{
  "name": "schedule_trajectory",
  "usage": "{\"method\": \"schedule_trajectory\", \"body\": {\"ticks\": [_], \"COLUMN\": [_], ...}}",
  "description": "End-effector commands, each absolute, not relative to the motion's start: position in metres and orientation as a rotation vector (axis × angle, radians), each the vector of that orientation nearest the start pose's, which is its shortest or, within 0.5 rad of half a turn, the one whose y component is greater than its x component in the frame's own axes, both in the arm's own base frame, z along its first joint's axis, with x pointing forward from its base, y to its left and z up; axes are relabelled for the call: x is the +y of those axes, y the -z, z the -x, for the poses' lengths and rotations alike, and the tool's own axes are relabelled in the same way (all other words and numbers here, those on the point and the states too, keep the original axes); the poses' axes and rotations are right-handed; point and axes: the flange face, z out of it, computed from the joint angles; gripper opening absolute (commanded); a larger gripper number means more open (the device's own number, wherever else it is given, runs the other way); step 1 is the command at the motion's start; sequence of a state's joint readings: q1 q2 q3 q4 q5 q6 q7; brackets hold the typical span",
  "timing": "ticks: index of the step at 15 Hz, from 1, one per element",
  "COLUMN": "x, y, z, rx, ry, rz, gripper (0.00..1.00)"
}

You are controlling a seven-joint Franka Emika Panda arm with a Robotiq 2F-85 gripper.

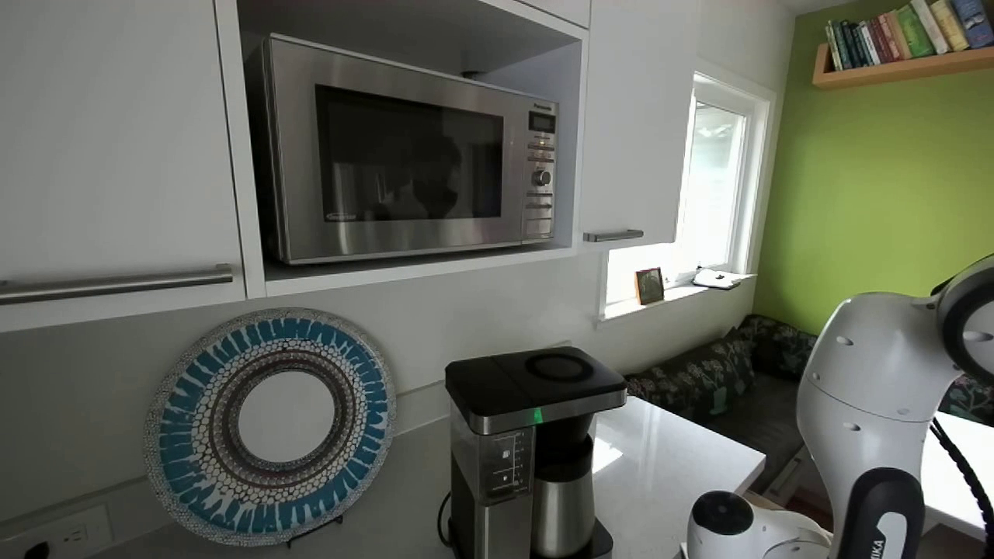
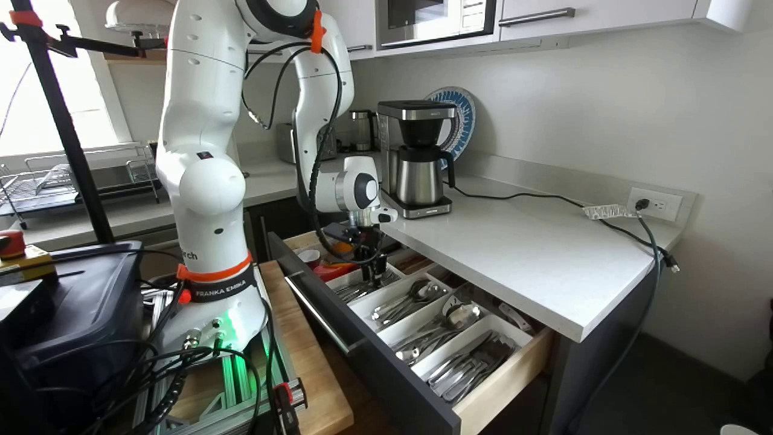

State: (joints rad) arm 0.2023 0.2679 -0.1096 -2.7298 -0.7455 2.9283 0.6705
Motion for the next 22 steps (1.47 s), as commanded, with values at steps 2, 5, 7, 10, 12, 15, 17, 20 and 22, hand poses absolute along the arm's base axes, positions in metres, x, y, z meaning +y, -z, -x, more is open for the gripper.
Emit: {"method": "schedule_trajectory", "body": {"ticks": [2,5,7,10,12,15,17,20,22], "x": [0.065,0.062,0.061,0.062,0.062,0.061,0.060,0.058,0.054], "y": [-0.125,-0.119,-0.116,-0.113,-0.113,-0.114,-0.120,-0.124,-0.130], "z": [-0.357,-0.355,-0.353,-0.353,-0.353,-0.352,-0.350,-0.354,-0.348], "rx": [-0.229,-0.211,-0.204,-0.204,-0.204,-0.199,-0.186,-0.175,-0.176], "ry": [0.029,0.028,0.028,0.046,0.051,0.054,0.037,0.015,-0.009], "rz": [3.276,3.248,3.237,3.217,3.212,3.212,3.232,3.262,3.281], "gripper": [0.66,0.60,0.34,0.10,0.00,0.03,0.03,0.02,0.33]}}
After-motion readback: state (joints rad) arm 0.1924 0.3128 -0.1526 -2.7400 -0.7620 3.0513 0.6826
